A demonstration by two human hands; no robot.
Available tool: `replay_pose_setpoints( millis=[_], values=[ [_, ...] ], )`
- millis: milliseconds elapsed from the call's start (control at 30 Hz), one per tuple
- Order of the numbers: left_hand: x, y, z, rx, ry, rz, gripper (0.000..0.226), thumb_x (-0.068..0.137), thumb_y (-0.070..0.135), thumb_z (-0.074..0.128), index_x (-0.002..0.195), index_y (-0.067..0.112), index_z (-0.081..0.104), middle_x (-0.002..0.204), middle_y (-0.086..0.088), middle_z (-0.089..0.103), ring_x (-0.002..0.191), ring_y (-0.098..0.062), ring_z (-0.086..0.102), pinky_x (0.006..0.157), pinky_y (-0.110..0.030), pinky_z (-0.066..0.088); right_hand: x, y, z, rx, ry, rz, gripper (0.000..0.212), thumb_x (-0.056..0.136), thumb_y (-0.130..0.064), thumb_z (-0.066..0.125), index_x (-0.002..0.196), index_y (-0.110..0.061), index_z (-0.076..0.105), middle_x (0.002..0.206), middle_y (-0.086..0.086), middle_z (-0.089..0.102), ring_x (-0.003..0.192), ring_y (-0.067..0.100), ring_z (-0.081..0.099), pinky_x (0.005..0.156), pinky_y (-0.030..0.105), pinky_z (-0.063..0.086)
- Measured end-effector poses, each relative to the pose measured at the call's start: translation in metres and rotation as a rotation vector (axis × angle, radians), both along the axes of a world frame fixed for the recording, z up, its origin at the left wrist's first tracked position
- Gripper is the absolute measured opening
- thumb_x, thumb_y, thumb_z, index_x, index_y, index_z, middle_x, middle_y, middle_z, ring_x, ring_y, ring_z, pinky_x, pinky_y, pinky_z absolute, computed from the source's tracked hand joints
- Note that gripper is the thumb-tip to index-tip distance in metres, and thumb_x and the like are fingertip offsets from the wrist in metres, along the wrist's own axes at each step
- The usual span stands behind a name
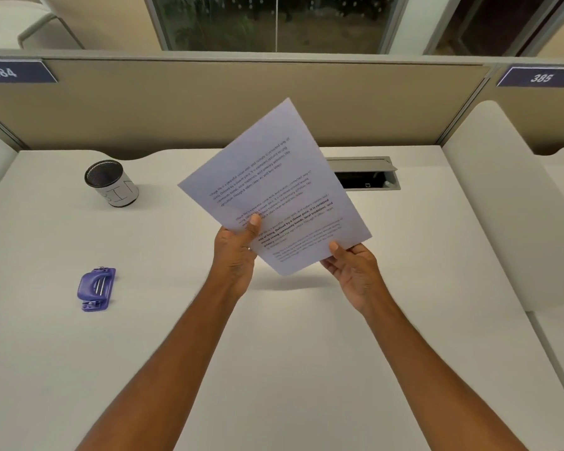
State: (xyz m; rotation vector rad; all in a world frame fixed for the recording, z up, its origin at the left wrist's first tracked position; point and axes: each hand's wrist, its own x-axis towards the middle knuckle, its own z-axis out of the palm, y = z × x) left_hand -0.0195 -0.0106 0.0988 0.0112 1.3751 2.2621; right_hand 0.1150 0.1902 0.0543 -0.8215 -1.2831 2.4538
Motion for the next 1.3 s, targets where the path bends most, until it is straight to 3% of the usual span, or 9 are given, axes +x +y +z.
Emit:
replay_pose_setpoints(
  millis=[167, 333, 433, 533, 600, 700, 933, 1133, 1300],
  values=[
    [0.009, 0.006, -0.014, 0.075, -0.104, 0.012, 0.057, 0.11, 0.004, 0.06, 0.164, 0.018, 0.047, 0.158, -0.018, 0.062, 0.146, -0.044, 0.058, 0.118, -0.068, 0.049, -0.016, -0.014, 0.012, -0.07, 0.109, -0.065, 0.058, 0.097, 0.006, 0.072, 0.15, -0.012, 0.059, 0.145, 0.016, 0.071, 0.13, 0.032, 0.072, 0.105, 0.053, 0.062],
    [0.0, -0.014, -0.025, 0.124, -0.217, 0.061, 0.056, 0.106, 0.006, 0.065, 0.16, 0.019, 0.053, 0.154, -0.014, 0.067, 0.142, -0.035, 0.065, 0.114, -0.056, 0.056, -0.013, 0.003, 0.016, 0.09, 0.01, -0.073, 0.047, 0.091, 0.004, 0.081, 0.132, -0.016, 0.072, 0.131, 0.011, 0.08, 0.113, 0.028, 0.079, 0.096, 0.05, 0.066],
    [-0.023, -0.039, -0.029, 0.039, -0.188, 0.099, 0.041, 0.103, 0.007, 0.069, 0.143, 0.015, 0.066, 0.139, -0.011, 0.076, 0.128, -0.031, 0.071, 0.104, -0.047, 0.063, -0.003, 0.021, 0.018, 0.165, -0.039, -0.074, 0.044, 0.086, -0.001, 0.086, 0.126, -0.016, 0.074, 0.124, 0.009, 0.082, 0.107, 0.026, 0.08, 0.083, 0.04, 0.068],
    [-0.041, -0.06, -0.031, -0.183, -0.055, 0.017, 0.018, 0.099, 0.011, 0.077, 0.115, 0.018, 0.074, 0.114, -0.002, 0.083, 0.116, -0.03, 0.074, 0.085, -0.033, 0.067, 0.005, 0.037, 0.021, 0.251, -0.071, -0.044, 0.04, 0.08, -0.009, 0.09, 0.117, -0.017, 0.078, 0.121, 0.008, 0.084, 0.105, 0.027, 0.082, 0.084, 0.042, 0.069],
    [-0.046, -0.065, -0.033, -0.289, 0.061, -0.123, 0.025, 0.094, 0.019, 0.084, 0.118, 0.017, 0.077, 0.119, -0.003, 0.085, 0.116, -0.029, 0.08, 0.087, -0.035, 0.069, 0.009, 0.042, 0.023, 0.32, -0.1, -0.006, 0.038, 0.078, -0.014, 0.092, 0.114, -0.018, 0.08, 0.119, 0.008, 0.085, 0.104, 0.028, 0.082, 0.086, 0.042, 0.069],
    [-0.046, -0.062, -0.031, -0.338, 0.11, -0.29, 0.047, 0.086, 0.035, 0.093, 0.129, 0.021, 0.079, 0.129, -0.008, 0.082, 0.116, -0.03, 0.081, 0.092, -0.041, 0.069, 0.009, 0.042, 0.024, 0.416, -0.139, 0.049, 0.028, 0.086, -0.01, 0.091, 0.11, -0.021, 0.082, 0.111, 0.002, 0.087, 0.096, 0.022, 0.084, 0.076, 0.03, 0.067],
    [-0.029, -0.054, -0.041, -0.383, 0.144, -0.177, 0.064, 0.062, 0.054, 0.104, 0.117, 0.029, 0.084, 0.121, -0.002, 0.085, 0.109, -0.022, 0.083, 0.084, -0.03, 0.068, 0.009, 0.031, 0.014, 0.482, -0.176, 0.059, 0.029, 0.084, -0.013, 0.093, 0.109, -0.024, 0.081, 0.105, -0.006, 0.087, 0.095, 0.017, 0.084, 0.079, 0.025, 0.066],
    [-0.013, -0.055, -0.053, -0.413, 0.136, -0.15, 0.042, 0.068, 0.038, 0.1, 0.108, 0.037, 0.087, 0.115, 0.003, 0.086, 0.104, -0.013, 0.083, 0.081, -0.021, 0.065, 0.016, 0.024, -0.01, 0.471, -0.232, 0.056, 0.039, 0.084, -0.003, 0.092, 0.116, -0.021, 0.079, 0.109, -0.004, 0.086, 0.101, 0.021, 0.082, 0.087, 0.03, 0.067],
    [-0.011, -0.051, -0.053, -0.415, 0.139, -0.109, 0.039, 0.074, 0.032, 0.096, 0.112, 0.032, 0.085, 0.116, 0.004, 0.086, 0.104, -0.013, 0.083, 0.083, -0.022, 0.065, 0.015, 0.026, -0.013, 0.468, -0.219, 0.046, 0.038, 0.085, -0.003, 0.091, 0.113, -0.026, 0.079, 0.106, -0.011, 0.087, 0.096, 0.012, 0.083, 0.08, 0.023, 0.065]
  ],
)
